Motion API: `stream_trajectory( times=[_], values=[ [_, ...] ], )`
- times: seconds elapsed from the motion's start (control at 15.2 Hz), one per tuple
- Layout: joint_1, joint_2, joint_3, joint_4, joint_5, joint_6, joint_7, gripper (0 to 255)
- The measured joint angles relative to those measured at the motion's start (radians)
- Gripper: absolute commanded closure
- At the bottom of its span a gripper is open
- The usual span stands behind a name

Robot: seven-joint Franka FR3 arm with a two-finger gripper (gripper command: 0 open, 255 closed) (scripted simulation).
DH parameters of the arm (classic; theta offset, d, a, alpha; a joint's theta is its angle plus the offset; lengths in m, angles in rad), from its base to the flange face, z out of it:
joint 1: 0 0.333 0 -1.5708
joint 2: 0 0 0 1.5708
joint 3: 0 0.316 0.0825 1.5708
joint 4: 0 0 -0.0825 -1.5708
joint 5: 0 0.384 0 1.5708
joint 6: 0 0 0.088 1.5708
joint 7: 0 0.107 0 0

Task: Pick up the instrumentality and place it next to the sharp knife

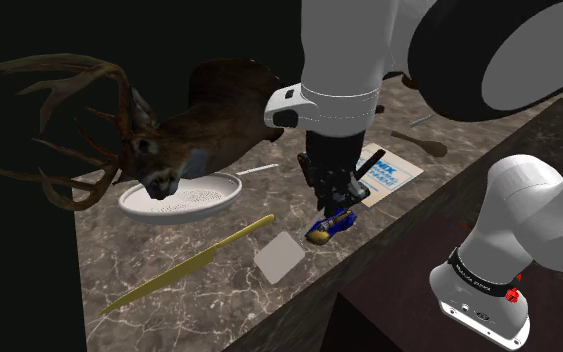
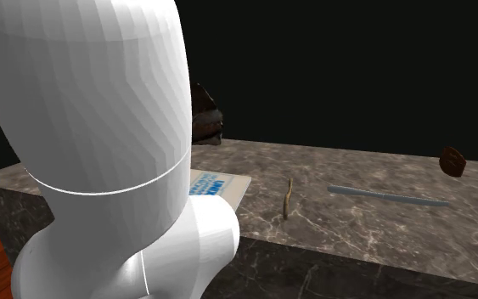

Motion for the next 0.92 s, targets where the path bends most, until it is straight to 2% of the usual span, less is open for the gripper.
stream_trajectory(
  times=[0.92],
  values=[
    [0.007,0.032,0.026,-0.151,0.009,0.183,0.015,255]
  ],
)
